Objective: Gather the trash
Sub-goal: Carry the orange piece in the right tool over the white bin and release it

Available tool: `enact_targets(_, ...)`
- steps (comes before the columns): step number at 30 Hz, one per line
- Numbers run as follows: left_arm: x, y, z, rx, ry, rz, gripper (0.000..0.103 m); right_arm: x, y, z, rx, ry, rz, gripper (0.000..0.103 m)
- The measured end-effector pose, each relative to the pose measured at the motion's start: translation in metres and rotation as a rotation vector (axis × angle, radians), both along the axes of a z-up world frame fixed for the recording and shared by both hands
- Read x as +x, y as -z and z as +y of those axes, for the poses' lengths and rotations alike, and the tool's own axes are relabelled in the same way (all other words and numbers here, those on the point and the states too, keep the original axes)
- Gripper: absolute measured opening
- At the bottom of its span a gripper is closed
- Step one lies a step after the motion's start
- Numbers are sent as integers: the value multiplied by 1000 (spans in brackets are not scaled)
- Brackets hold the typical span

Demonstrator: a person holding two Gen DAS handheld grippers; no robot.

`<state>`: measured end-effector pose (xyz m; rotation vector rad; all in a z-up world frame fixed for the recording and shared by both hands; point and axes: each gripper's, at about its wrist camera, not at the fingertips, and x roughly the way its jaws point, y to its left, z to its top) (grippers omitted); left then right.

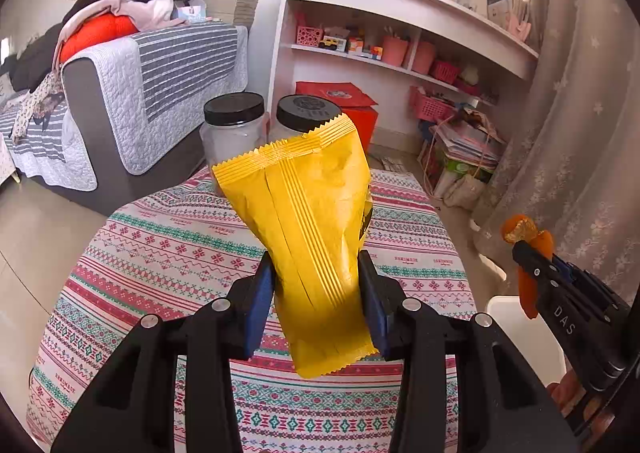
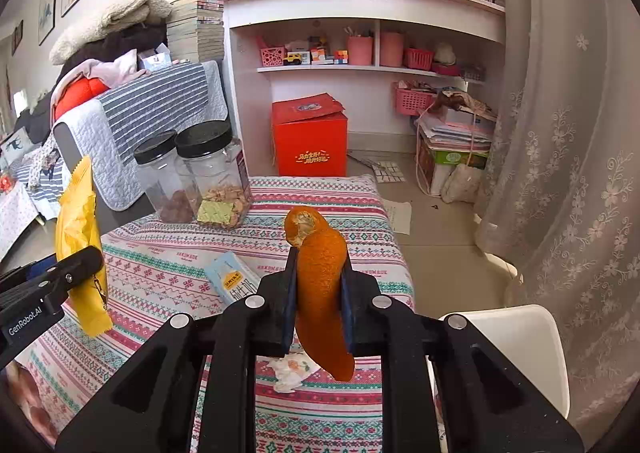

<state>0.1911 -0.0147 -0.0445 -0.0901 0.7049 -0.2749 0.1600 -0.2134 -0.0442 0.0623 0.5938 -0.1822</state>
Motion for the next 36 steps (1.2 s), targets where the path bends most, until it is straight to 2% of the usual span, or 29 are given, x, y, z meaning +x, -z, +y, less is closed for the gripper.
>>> enact_targets(17, -9, -3, -80, 2, 142, -10, 41, -34, -1, -79, -32, 180, 5, 18)
enact_targets(27, -21, -4, -145, -9, 251, -2, 41, -62, 20, -148, -11, 361, 113, 20)
enact_targets(31, -28, -4, -174, -8, 304, -1, 41, -78, 23, -170, -9, 407, 124, 28)
enact_targets(32, -30, -4, -181, -10, 317, 1, 41, -82, 23, -174, -9, 418, 121, 37)
enact_targets(33, -32, -4, -189, -13, 331, 4, 41, -87, 22, -179, -8, 433, 114, 42)
enact_targets(35, -37, -2, -203, -17, 361, 14, 41, -97, 20, -189, -11, 470, 97, 62)
enact_targets(36, -39, -1, -211, -18, 374, 20, 42, -102, 19, -194, -12, 493, 87, 66)
